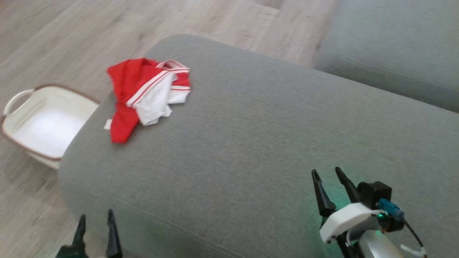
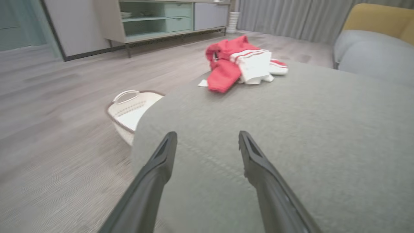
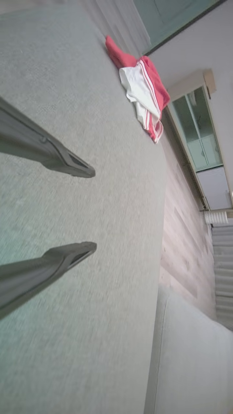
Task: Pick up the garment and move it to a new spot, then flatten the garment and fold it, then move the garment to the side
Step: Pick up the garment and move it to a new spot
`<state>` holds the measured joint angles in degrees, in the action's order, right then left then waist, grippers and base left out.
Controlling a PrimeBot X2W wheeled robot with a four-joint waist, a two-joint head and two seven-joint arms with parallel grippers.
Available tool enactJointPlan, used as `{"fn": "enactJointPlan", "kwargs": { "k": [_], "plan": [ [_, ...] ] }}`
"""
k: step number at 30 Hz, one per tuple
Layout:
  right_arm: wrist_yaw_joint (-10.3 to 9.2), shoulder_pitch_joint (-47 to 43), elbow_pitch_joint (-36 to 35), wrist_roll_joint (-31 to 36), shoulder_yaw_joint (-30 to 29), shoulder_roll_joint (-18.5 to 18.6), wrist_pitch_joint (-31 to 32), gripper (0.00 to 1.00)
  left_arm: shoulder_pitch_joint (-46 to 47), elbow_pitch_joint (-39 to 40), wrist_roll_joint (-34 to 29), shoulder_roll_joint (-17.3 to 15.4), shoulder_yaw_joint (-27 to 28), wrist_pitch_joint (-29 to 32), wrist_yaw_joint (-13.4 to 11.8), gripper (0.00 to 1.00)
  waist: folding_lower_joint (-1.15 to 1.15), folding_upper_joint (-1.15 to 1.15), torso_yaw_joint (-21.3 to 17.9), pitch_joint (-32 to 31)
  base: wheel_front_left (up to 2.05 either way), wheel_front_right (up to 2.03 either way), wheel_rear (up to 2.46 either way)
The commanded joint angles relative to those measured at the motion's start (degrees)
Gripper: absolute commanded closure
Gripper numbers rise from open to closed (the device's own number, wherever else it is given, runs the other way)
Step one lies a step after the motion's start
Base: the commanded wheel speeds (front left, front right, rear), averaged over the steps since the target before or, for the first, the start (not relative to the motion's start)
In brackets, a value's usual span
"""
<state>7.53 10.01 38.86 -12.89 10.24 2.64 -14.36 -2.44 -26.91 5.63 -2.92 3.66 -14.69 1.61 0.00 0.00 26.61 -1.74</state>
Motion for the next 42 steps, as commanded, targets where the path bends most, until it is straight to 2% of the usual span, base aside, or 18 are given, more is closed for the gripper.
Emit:
{"fn": "enactJointPlan", "kwargs": {
  "k": [1, 7, 14, 18, 22, 28, 29, 33, 42],
  "plan": [
    [-0.04, 3.1, -1.4, -0.6, 2.2, 0.2, -0.6, 0.00, 0.8, 2.3, 0.3, -0.3, 2.8, -0.3, -0.4, 0.00, 0.00, 0.00, 2.7, 0.9, 0.00, 0.00, 0.00],
    [-0.04, 3.8, -1.1, -1.0, 3.4, 0.2, -0.6, 0.00, 0.6, 2.6, 0.4, -0.1, 3.7, -0.3, 0.1, 0.00, 0.00, 0.00, 2.9, 1.3, 0.00, 0.00, 0.00],
    [-0.04, 4.1, -1.5, -0.6, 3.3, 0.2, -0.6, 0.00, 2.9, 8.3, 0.9, 0.0, 2.7, -0.3, 3.1, 0.00, 0.00, 0.00, 2.1, 2.8, 0.00, 0.00, 0.00],
    [-0.04, 4.9, -2.1, 0.0, 3.4, 0.2, -0.6, 0.00, 7.6, 12.2, 0.6, -0.3, 2.8, -0.3, 4.2, 0.00, 0.00, 0.00, 0.9, 4.6, 0.00, 0.00, 0.00],
    [-0.04, 6.4, -2.9, 0.9, 4.3, 0.2, -0.6, 0.00, 15.2, 11.6, 0.0, -2.8, 4.1, -0.3, 4.8, 0.00, 0.00, 0.00, -0.8, 7.2, 0.00, 0.00, 0.00],
    [-0.04, 9.9, -5.5, 1.9, 6.1, 0.2, -0.6, 0.00, 27.2, 4.2, 2.0, -8.4, 4.8, -0.3, 5.7, 0.00, 0.00, 0.00, -5.0, 12.4, 0.00, 0.00, 0.00],
    [-0.04, 11.2, -6.6, 1.9, 7.2, 0.2, -0.6, 0.00, 30.0, 0.0, 2.7, -10.6, 4.2, -0.3, 5.8, 0.00, 0.00, 0.00, -6.7, 14.1, 0.00, 0.00, 0.00],
    [-0.04, 13.3, -8.3, 2.2, 9.2, 0.2, -0.6, 0.00, 35.1, -8.5, 4.4, -14.5, 1.9, -0.3, 5.8, 0.00, 0.00, 0.00, -9.7, 17.4, 0.00, 0.00, 0.00],
    [-0.04, 16.5, -13.3, 4.0, 11.6, 0.2, -0.6, 0.00, 43.2, -27.1, 9.1, -20.0, 2.0, -0.3, 5.9, 0.00, 0.00, 0.00, -15.8, 23.4, 0.00, 0.00, 0.00]
  ]
}}
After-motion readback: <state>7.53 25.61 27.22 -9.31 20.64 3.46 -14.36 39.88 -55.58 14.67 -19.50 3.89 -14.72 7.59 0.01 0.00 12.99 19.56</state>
